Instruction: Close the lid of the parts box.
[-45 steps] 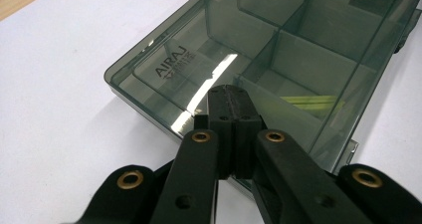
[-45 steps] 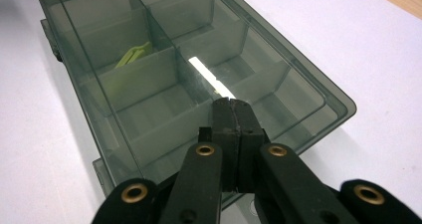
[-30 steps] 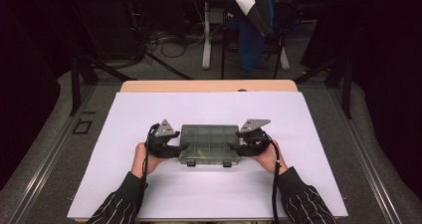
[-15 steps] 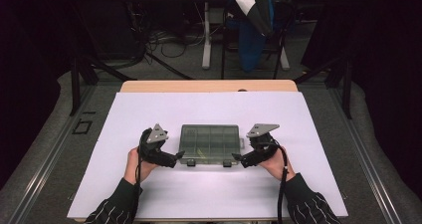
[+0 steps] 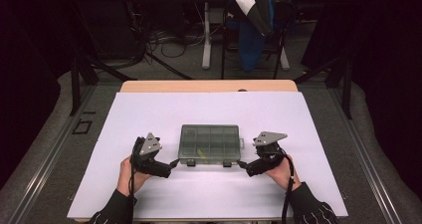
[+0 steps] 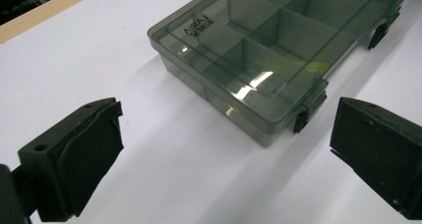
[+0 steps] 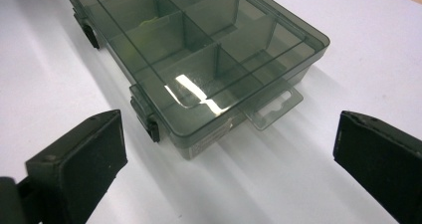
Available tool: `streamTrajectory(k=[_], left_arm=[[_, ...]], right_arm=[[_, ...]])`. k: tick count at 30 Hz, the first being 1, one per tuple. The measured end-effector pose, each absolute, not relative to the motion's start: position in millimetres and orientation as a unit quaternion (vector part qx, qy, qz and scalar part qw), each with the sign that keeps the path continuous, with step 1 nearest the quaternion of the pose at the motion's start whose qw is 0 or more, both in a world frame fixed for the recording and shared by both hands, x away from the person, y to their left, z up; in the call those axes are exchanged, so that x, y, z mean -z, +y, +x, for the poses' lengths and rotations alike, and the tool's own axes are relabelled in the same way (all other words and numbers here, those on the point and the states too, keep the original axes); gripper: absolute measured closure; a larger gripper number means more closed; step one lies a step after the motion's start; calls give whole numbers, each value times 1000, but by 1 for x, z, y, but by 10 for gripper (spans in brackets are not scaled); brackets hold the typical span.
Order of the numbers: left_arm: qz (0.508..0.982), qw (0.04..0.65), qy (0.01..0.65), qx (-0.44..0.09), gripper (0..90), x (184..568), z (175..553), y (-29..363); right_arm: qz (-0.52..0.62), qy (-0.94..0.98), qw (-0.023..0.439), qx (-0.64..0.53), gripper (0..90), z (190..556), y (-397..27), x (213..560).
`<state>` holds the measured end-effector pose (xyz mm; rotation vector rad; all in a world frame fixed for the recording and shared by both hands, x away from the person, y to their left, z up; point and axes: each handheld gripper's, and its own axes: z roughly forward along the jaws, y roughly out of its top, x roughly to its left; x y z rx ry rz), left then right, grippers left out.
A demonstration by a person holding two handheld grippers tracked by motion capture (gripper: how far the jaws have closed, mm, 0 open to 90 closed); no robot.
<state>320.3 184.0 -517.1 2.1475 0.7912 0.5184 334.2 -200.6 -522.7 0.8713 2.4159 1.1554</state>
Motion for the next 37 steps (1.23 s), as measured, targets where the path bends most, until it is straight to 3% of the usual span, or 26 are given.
streamTrajectory(k=[37], left_arm=[[836, 379, 333, -216, 0, 545, 284, 204]], right_arm=[[321, 836, 198, -398, 0, 288, -224, 538]])
